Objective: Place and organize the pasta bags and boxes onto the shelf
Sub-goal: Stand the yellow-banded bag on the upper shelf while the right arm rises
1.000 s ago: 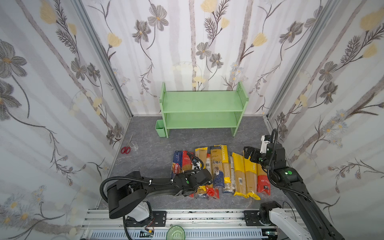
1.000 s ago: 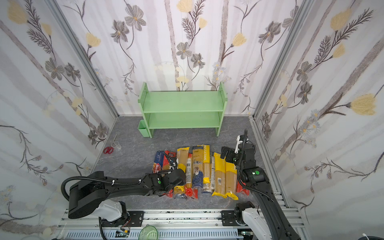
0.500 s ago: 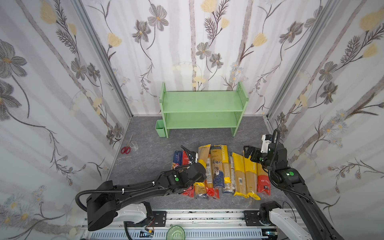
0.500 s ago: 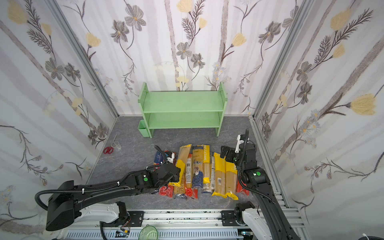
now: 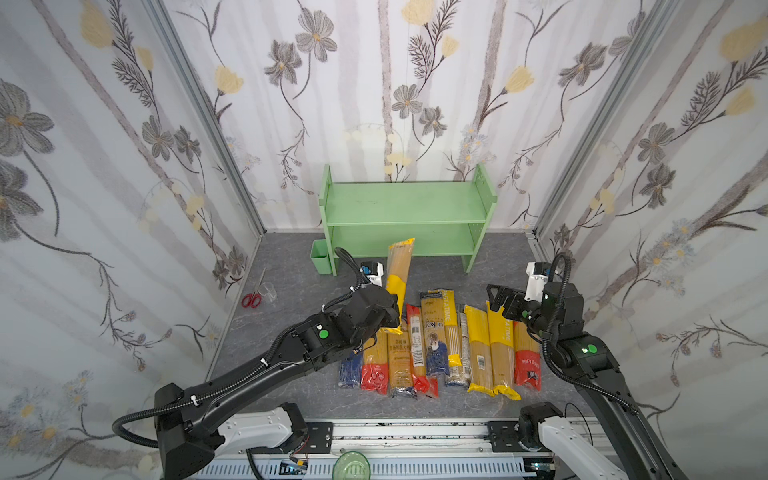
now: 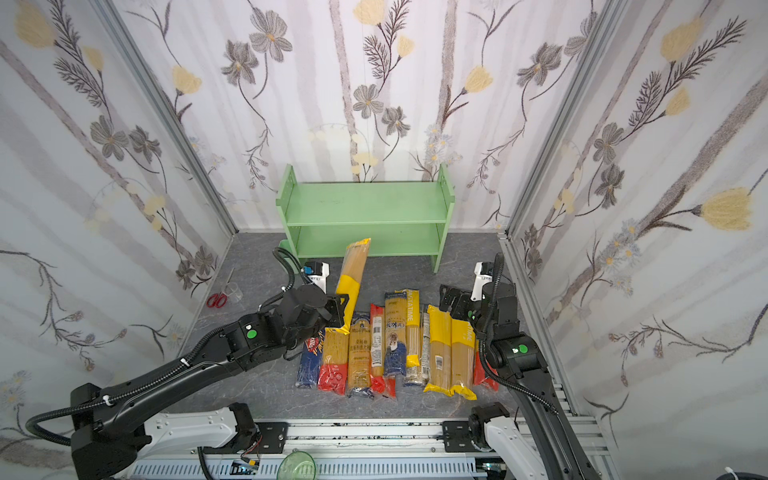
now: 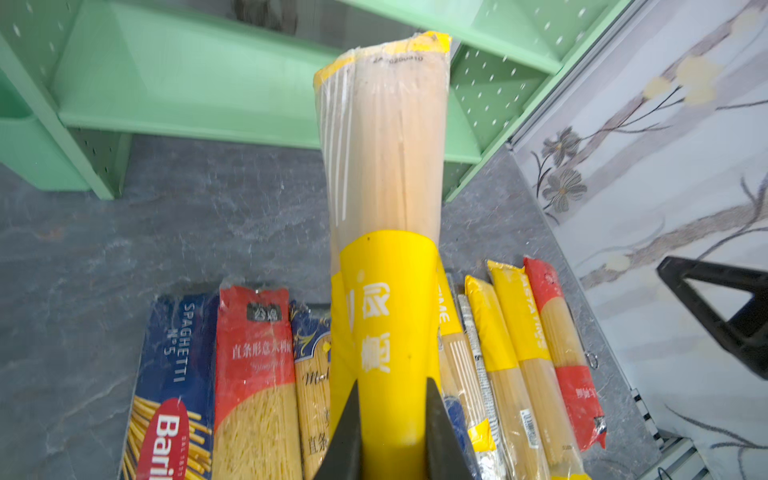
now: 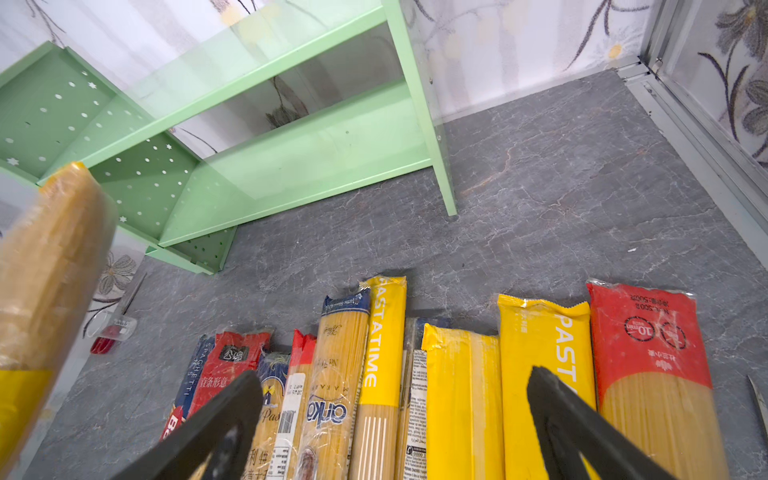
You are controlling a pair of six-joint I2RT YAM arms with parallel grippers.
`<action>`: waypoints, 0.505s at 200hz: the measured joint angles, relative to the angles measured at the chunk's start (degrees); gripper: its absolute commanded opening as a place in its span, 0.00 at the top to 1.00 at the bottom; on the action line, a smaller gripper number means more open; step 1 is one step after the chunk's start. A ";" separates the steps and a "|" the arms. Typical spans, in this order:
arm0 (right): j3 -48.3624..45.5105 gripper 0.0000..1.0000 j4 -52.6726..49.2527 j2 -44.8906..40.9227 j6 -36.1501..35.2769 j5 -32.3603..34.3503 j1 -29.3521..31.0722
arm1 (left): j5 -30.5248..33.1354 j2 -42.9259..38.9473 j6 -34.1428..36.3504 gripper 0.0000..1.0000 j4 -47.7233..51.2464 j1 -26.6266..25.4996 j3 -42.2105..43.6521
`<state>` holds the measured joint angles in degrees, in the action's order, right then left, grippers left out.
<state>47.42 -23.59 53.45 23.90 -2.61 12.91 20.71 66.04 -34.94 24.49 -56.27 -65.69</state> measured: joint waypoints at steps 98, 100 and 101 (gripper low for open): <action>13.22 0.00 -2.16 7.06 -0.39 -2.19 6.91 | 1.64 16.81 17.20 1.00 3.32 17.38 -30.01; 13.62 0.00 -2.14 7.32 -0.39 -2.19 7.23 | 1.57 17.59 17.57 1.00 3.41 17.90 -30.86; 13.81 0.00 -2.14 7.43 -0.39 -2.19 7.34 | 1.60 17.86 17.79 1.00 3.45 18.08 -31.12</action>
<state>61.23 -25.74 60.88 23.51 -4.80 20.25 22.31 83.90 -17.15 27.94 -38.20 -96.82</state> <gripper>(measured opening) 0.996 0.152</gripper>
